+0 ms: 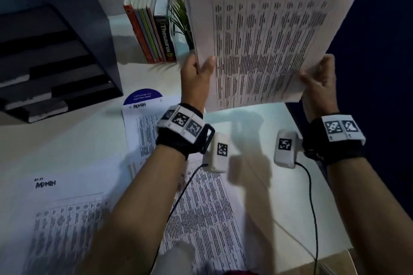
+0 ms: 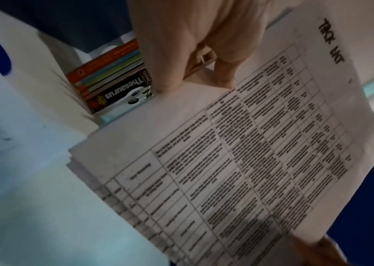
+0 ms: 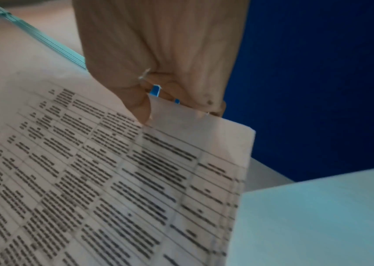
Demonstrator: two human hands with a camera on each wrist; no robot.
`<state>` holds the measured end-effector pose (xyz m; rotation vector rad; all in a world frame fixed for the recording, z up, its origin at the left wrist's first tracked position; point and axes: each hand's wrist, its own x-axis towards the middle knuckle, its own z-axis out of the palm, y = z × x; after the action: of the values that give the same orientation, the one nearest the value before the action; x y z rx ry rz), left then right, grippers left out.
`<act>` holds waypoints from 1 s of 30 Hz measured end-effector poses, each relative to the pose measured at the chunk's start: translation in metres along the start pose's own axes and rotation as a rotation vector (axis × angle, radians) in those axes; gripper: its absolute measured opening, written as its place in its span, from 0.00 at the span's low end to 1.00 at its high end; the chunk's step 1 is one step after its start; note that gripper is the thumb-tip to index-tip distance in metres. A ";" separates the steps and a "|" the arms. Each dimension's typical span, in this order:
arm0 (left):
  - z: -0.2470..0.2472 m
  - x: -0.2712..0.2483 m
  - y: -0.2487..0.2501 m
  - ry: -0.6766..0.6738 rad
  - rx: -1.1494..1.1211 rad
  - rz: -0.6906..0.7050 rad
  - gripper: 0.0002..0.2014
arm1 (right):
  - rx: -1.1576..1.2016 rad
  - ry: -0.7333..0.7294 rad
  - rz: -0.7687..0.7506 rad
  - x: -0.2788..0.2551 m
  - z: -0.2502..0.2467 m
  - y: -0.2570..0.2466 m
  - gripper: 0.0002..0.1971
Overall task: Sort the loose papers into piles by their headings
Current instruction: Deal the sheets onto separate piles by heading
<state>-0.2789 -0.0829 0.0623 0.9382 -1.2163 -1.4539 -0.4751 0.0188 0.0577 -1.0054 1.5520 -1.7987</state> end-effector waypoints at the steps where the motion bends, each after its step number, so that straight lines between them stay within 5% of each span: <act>1: 0.000 -0.004 -0.006 0.000 0.009 -0.018 0.08 | 0.003 0.014 0.021 -0.002 0.002 0.005 0.17; 5: 0.000 -0.019 -0.032 0.002 0.082 -0.131 0.16 | 0.003 0.038 0.114 -0.010 0.006 0.028 0.24; 10: 0.003 -0.016 -0.044 0.043 0.332 -0.219 0.21 | -0.210 0.084 0.105 0.001 0.002 0.044 0.16; 15: 0.013 -0.009 -0.060 0.136 0.462 -0.360 0.04 | -0.607 0.161 0.213 0.023 -0.003 0.055 0.14; 21: 0.010 -0.008 -0.086 0.051 0.670 -0.581 0.09 | -0.877 0.135 0.396 0.031 0.006 0.066 0.16; 25: 0.002 -0.004 -0.094 0.019 0.767 -0.636 0.06 | -1.037 -0.002 0.456 0.028 0.015 0.076 0.19; 30: 0.000 -0.001 -0.100 -0.003 0.814 -0.633 0.05 | -1.373 -0.390 0.486 -0.002 0.028 0.083 0.45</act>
<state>-0.2984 -0.0800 -0.0357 2.0103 -1.6384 -1.4087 -0.4559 -0.0104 -0.0224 -1.2090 2.4141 -0.0021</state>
